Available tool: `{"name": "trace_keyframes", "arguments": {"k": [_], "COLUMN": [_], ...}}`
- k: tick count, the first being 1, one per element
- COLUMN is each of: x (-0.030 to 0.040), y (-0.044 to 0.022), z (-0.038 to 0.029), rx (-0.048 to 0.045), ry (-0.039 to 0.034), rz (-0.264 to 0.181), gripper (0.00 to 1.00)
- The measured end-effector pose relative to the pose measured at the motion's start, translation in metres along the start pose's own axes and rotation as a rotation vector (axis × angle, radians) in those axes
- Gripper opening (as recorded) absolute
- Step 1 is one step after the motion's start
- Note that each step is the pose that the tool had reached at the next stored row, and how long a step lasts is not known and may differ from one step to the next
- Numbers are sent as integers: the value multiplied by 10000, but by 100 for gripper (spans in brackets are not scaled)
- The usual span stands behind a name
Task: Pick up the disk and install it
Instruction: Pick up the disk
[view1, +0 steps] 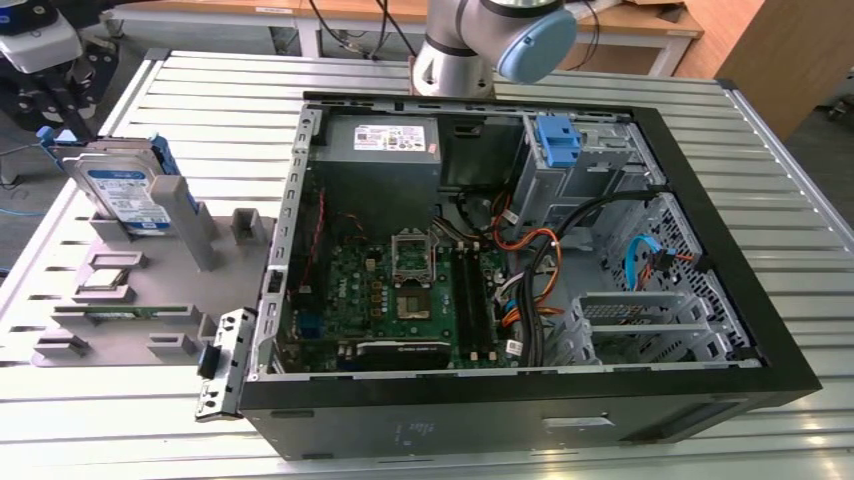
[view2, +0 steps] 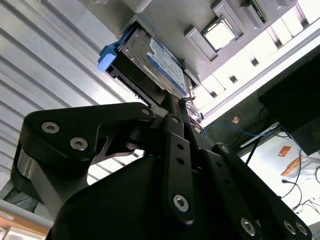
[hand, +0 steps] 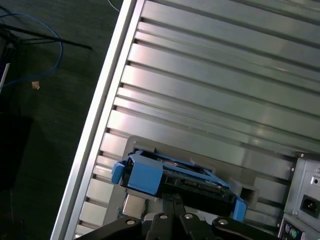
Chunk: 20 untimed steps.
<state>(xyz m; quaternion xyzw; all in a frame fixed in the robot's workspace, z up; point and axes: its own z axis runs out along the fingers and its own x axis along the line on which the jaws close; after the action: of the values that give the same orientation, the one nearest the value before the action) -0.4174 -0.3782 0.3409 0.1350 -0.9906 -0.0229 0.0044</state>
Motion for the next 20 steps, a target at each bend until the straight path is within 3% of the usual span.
{"name": "trace_keyframes", "arguments": {"k": [20], "x": [0], "y": [0], "z": [0], "rx": [5], "ry": [98], "rz": [-2097], "gripper": [10]}}
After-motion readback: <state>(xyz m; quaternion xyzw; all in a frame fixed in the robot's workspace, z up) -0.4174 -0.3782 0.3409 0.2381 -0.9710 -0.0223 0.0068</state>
